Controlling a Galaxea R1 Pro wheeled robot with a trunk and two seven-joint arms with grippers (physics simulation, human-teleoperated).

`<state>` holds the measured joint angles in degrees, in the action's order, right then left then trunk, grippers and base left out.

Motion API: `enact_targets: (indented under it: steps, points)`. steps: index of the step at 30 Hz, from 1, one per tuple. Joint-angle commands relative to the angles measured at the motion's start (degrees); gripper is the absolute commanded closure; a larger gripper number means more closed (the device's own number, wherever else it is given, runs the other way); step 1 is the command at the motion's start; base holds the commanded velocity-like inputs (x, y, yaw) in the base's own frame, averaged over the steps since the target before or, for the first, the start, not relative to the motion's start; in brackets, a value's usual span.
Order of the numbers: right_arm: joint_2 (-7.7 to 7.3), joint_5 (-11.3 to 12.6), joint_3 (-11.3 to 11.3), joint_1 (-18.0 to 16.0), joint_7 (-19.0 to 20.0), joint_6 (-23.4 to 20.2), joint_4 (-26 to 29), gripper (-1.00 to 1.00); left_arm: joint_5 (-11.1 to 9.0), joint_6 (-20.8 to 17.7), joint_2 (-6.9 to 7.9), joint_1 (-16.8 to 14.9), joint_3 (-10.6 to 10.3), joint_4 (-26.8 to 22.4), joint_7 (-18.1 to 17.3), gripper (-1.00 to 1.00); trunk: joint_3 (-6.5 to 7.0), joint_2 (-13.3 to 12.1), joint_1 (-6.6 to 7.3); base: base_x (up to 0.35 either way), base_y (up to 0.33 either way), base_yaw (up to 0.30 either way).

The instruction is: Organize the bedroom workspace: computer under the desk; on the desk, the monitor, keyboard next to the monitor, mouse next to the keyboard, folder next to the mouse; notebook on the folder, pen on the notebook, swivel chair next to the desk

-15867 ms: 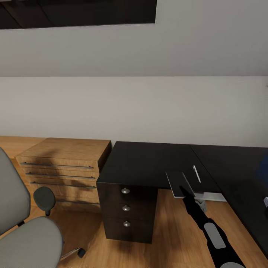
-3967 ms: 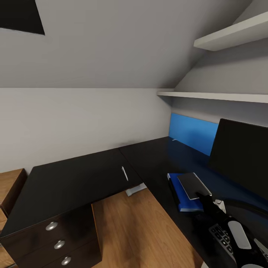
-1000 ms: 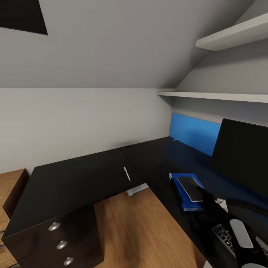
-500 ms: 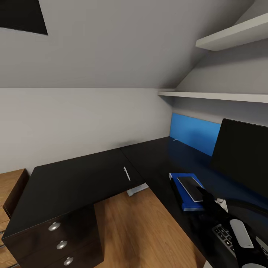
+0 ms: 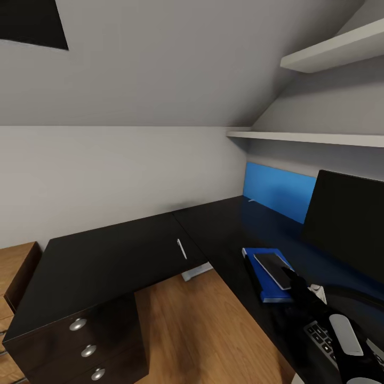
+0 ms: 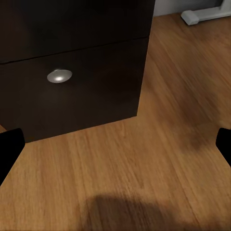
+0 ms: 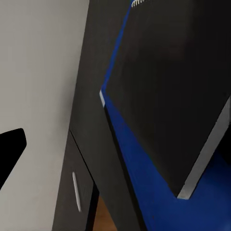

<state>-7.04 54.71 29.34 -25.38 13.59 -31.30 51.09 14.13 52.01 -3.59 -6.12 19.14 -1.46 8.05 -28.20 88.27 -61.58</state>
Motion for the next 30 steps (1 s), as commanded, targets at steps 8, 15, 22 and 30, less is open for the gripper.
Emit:
enact_targets:
  steps: [8,15,22,30]
  points:
    - [0.01,-1.3,0.2,0.0,-0.1,-0.2,-1.8,-1.00,0.6,0.1,-0.01,0.0,0.1,0.0,0.6,-1.00,-0.07,0.0,0.00,0.000,0.000,0.000]
    - [0.05,-1.3,0.2,0.0,-0.1,-0.2,-1.8,-1.00,0.6,0.1,-0.01,0.0,0.2,0.0,0.6,-1.00,-0.07,0.0,0.00,-0.020,0.000,0.000]
    - [0.07,-1.3,0.1,0.0,-0.1,-0.2,-1.8,-1.00,0.6,0.2,-0.01,0.0,0.1,0.0,0.7,-1.00,-0.07,0.0,0.00,-0.074,0.000,0.000]
    - [0.09,-1.3,0.1,0.0,-0.1,-0.2,-1.8,-1.00,0.6,0.2,-0.01,0.0,0.1,0.0,0.7,-1.00,0.65,-1.6,0.88,-0.003,0.000,0.000]
